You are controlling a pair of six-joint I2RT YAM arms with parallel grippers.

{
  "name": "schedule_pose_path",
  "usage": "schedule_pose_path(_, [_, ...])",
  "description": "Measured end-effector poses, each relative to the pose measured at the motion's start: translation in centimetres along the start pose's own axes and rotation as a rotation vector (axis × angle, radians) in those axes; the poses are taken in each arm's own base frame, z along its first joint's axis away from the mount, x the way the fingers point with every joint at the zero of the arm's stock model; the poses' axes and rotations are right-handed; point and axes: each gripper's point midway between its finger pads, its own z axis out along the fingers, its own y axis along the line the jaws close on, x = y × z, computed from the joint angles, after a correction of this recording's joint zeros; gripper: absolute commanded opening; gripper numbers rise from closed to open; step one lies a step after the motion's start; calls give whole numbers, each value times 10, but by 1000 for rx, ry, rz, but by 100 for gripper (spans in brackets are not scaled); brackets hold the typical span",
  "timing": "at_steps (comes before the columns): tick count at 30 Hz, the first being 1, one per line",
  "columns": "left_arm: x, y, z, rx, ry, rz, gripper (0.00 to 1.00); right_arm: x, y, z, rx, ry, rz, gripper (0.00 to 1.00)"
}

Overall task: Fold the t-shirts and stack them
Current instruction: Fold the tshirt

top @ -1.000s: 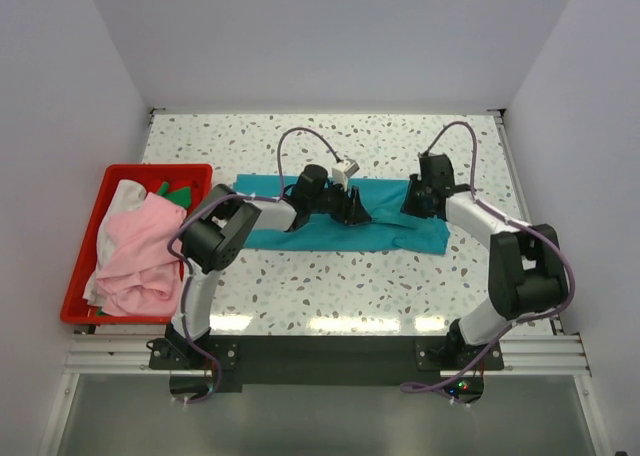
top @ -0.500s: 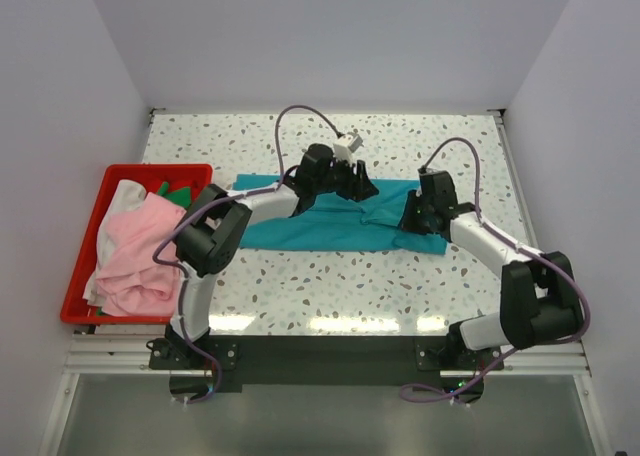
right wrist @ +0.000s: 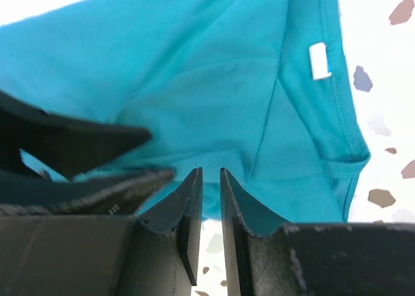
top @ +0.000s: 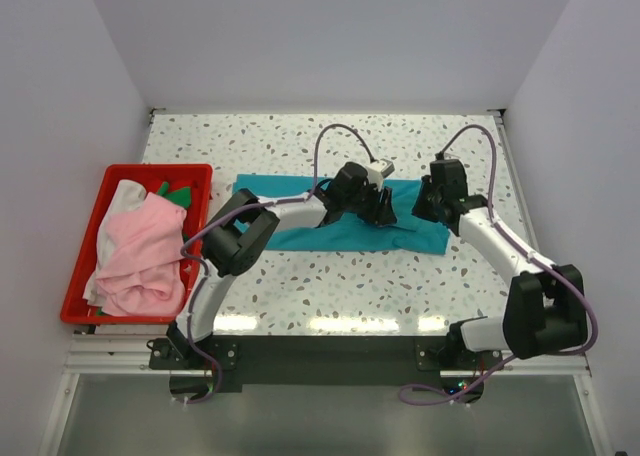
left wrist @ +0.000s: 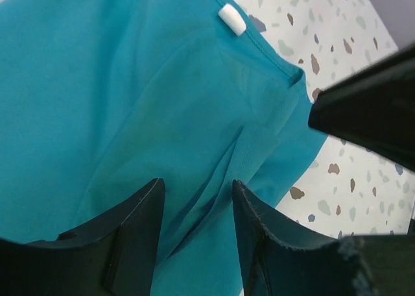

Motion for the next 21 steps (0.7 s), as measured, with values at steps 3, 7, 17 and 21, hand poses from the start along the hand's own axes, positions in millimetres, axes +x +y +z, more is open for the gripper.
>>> schedule_pose_path(3, [13, -4, 3, 2, 33, 7, 50, -11, -3, 4, 20, -9, 16, 21])
schedule_pose_path(7, [15, -8, 4, 9, 36, 14, 50, -18, -4, 10, 32, -8, 29, 21])
schedule_pose_path(17, [39, -7, -4, 31, 71, 27, 50, -8, -8, 25, 55, 42, 28, 20])
schedule_pose_path(21, [45, -12, -10, 49, 75, 30, 52, 0, -10, 32, 60, 74, 26, 19])
